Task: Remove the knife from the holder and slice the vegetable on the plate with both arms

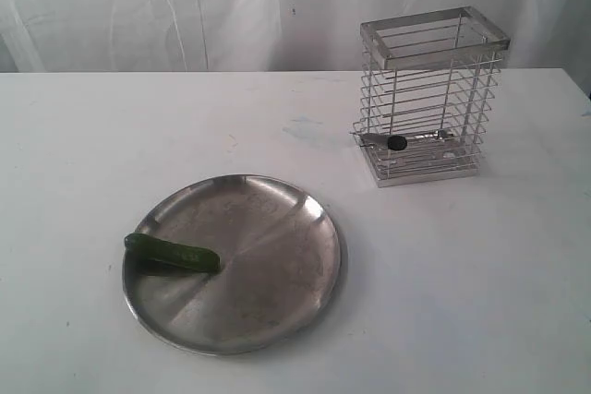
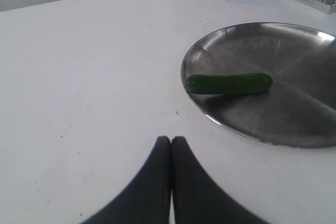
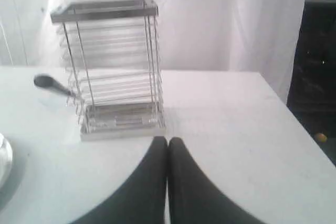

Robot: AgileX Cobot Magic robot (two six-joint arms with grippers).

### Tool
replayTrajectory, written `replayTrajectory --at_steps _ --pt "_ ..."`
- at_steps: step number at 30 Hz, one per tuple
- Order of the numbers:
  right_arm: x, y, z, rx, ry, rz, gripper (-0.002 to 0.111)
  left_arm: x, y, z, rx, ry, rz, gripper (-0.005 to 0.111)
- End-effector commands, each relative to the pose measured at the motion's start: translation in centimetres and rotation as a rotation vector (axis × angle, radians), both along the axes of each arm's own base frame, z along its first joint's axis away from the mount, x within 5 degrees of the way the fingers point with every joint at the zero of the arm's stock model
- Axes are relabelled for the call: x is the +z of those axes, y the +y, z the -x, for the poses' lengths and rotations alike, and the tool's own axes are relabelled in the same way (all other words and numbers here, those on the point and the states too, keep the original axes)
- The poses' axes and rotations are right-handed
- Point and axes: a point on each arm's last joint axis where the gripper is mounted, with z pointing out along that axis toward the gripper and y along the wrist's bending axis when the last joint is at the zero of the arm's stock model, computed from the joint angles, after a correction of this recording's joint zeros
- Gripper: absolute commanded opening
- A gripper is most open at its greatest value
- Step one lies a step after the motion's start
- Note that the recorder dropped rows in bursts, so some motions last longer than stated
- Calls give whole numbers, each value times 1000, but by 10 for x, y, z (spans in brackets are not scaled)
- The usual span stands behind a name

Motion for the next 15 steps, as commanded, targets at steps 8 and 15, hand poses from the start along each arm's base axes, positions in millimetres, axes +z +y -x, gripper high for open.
replayTrajectory --at_steps 8,15 --pt "35 -2 5 19 -397 -266 0 -2 0 0 4 6 8 0" --pt "52 4 10 133 -443 -514 0 -2 0 0 4 6 8 0"
